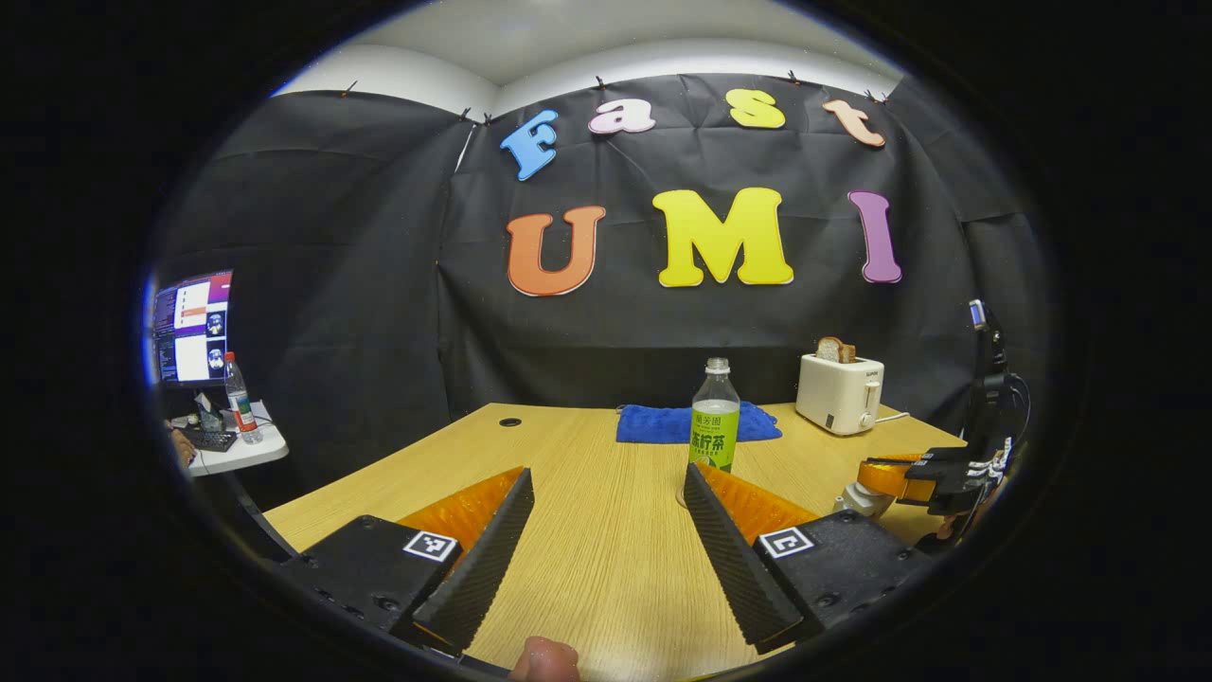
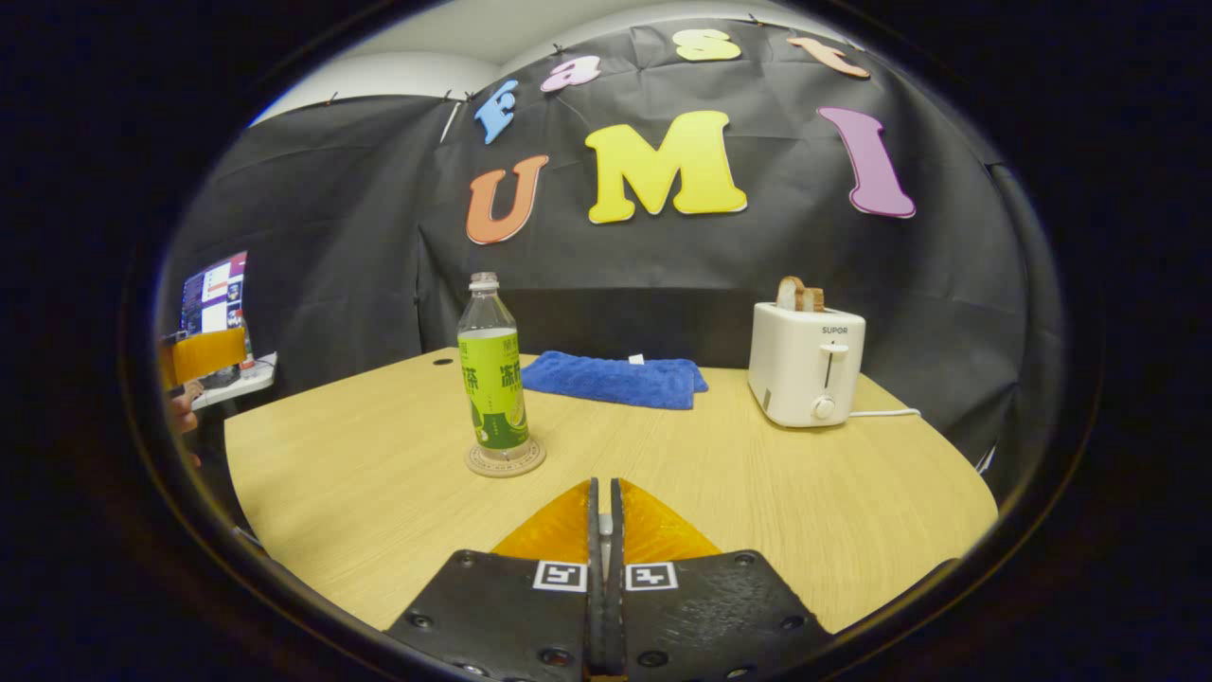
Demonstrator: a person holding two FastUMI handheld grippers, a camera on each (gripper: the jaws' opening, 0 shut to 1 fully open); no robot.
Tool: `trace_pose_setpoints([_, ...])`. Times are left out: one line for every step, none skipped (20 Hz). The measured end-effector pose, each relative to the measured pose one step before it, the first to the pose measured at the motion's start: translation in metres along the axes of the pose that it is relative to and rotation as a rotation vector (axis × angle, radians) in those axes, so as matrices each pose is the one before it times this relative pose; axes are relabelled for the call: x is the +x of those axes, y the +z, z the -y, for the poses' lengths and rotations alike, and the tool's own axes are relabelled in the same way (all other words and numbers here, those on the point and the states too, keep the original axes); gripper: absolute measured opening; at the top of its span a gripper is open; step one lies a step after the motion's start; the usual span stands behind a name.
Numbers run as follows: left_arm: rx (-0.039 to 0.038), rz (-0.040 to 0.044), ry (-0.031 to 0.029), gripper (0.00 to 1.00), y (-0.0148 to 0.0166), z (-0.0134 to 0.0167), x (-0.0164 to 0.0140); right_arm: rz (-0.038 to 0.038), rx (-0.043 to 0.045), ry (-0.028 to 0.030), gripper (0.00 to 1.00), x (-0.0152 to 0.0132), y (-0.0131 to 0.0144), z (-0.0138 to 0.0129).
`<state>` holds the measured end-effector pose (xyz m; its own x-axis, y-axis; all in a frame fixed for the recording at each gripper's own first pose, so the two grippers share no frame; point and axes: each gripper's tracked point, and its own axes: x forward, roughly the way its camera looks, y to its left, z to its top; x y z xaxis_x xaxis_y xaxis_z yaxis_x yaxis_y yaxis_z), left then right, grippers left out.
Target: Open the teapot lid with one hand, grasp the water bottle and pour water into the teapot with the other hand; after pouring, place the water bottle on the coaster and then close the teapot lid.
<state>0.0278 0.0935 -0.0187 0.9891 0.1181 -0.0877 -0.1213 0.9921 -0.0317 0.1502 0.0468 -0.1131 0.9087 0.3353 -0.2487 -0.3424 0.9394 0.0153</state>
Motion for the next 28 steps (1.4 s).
trace_pose_setpoints([0.00042, 0.00052, -0.00108, 0.99, 0.00097, 0.00096, -0.00061, 0.00141, -0.00117, -0.00515, 0.00, 0.00016, 0.00014, -0.00036])
trace_pose_setpoints([0.00105, 0.00382, -0.00145, 0.99, 0.00041, -0.00010, -0.00072, -0.00301, -0.00281, -0.00715, 0.00, -0.00041, -0.00244, -0.00004])
trace_pose_setpoints([-0.00003, 0.00402, -0.00142, 0.99, 0.00135, 0.00151, -0.00115, -0.00388, -0.00565, -0.00847, 0.00, -0.00078, -0.00093, 0.00019])
trace_pose_setpoints([-0.00110, 0.00304, -0.00271, 0.99, 0.00041, 0.00161, 0.00052, 0.00736, -0.00466, -0.01079, 0.01, -0.00031, 0.00019, 0.00063])
trace_pose_setpoints([-0.00047, -0.00356, -0.00484, 0.99, 0.00029, 0.00309, 0.00020, 0.00190, -0.00813, -0.01507, 0.00, -0.00398, 0.00278, 0.00063])
trace_pose_setpoints([-0.00137, -0.00519, -0.00240, 0.99, -0.00028, 0.00168, -0.00025, -0.00518, -0.00552, -0.01159, 0.05, 0.00408, -0.00328, 0.00101])
trace_pose_setpoints([-0.00217, -0.00134, -0.00474, 0.99, 0.00121, 0.00220, -0.00071, -0.00151, -0.00136, -0.01246, 0.06, -0.00402, 0.00149, 0.00154])
trace_pose_setpoints([-0.00301, 0.00001, -0.00779, 1.00, 0.00264, 0.00412, -0.00137, 0.01483, 0.00642, -0.00277, 0.20, -0.00357, 0.00624, -0.00033])
trace_pose_setpoints([-0.00036, 0.00985, -0.00109, 1.00, 0.00425, 0.00154, -0.00186, 0.02807, 0.00670, -0.01872, 0.34, -0.00526, 0.01233, 0.00287])
trace_pose_setpoints([0.00209, 0.00659, 0.00500, 1.00, 0.00363, -0.00048, -0.00091, 0.02931, 0.00270, -0.01737, 0.50, -0.00660, 0.01167, 0.00444])
trace_pose_setpoints([-0.00020, 0.00729, 0.00397, 0.99, 0.00505, 0.00026, -0.00184, 0.02718, -0.00348, -0.02537, 0.66, -0.00676, 0.01270, 0.00364])
trace_pose_setpoints([-0.00260, 0.01000, 0.00138, 0.99, 0.00330, 0.00157, -0.00123, 0.02737, 0.00589, -0.02193, 0.83, -0.00758, 0.01201, 0.00504])
trace_pose_setpoints([-0.00198, 0.01096, -0.00023, 0.99, 0.00522, 0.00336, -0.00295, 0.02560, 0.00902, -0.01786, 0.87, -0.00990, 0.01084, 0.00129])
trace_pose_setpoints([0.00122, 0.00984, 0.00121, 0.99, 0.00296, 0.00213, -0.00196, 0.02904, 0.00807, -0.00570, 0.97, -0.01122, 0.01146, -0.00162])
trace_pose_setpoints([0.00200, 0.00436, -0.00034, 1.00, 0.00298, 0.00323, -0.00282, 0.02351, -0.00362, -0.01322, 0.98, -0.01168, 0.01096, -0.00072])
trace_pose_setpoints([-0.00061, 0.00930, 0.00350, 0.99, 0.00296, 0.00200, -0.00163, 0.01684, -0.00744, -0.02050, 0.98, -0.01188, 0.00870, 0.00379])
trace_pose_setpoints([-0.00263, 0.00457, -0.00513, 0.99, 0.00318, 0.00451, -0.00248, 0.01577, -0.00075, -0.01759, 0.98, -0.01242, 0.00601, 0.00262])
trace_pose_setpoints([-0.00502, 0.00729, -0.00826, 0.99, 0.00199, 0.00775, -0.00167, 0.01183, -0.00071, -0.01958, 0.96, -0.01144, 0.00632, 0.00300])
trace_pose_setpoints([-0.00295, 0.00365, -0.00770, 0.99, 0.00225, 0.00671, -0.00195, 0.00767, 0.00422, -0.01374, 0.97, -0.01016, 0.00347, 0.00318])
trace_pose_setpoints([0.00132, 0.00647, -0.01121, 0.99, 0.00116, 0.00736, -0.00090, 0.00843, 0.00641, -0.00974, 0.97, -0.01041, 0.00295, 0.00222])
trace_pose_setpoints([0.01059, 0.00710, -0.00970, 0.99, 0.00050, 0.00740, -0.00037, 0.00838, 0.00998, -0.00716, 0.97, -0.00917, 0.00222, 0.00141])
trace_pose_setpoints([0.01543, 0.00883, -0.00890, 0.99, 0.00033, 0.00558, -0.00252, 0.00964, 0.00258, -0.00588, 0.97, -0.00616, 0.00091, 0.00187])
trace_pose_setpoints([0.00832, 0.01199, -0.00656, 0.99, 0.00152, 0.00533, 0.00094, 0.00577, -0.00085, -0.00736, 0.96, -0.00520, 0.00027, 0.00144])
trace_pose_setpoints([0.00368, 0.00832, -0.01578, 0.99, 0.00045, 0.00791, -0.00095, -0.00153, 0.00006, 0.00221, 0.96, -0.00416, -0.00256, -0.00010])
trace_pose_setpoints([0.00394, 0.00904, -0.01887, 0.99, -0.00021, 0.00756, -0.00099, -0.00339, 0.00064, 0.00392, 0.96, -0.00422, -0.00172, -0.00103])
trace_pose_setpoints([0.00518, 0.00838, -0.01448, 0.99, 0.00049, 0.00517, 0.00056, 0.00031, -0.00241, 0.00200, 0.96, -0.00277, -0.00153, -0.00064])
trace_pose_setpoints([0.00325, 0.00939, -0.01454, 0.99, 0.00141, 0.00411, -0.00004, 0.00498, -0.00249, -0.00313, 0.97, -0.00305, 0.00230, -0.00036])
trace_pose_setpoints([-0.00092, 0.00851, -0.00551, 0.99, 0.00107, 0.00036, -0.00113, 0.00507, -0.01024, -0.00049, 0.96, -0.00157, 0.00136, -0.00128])
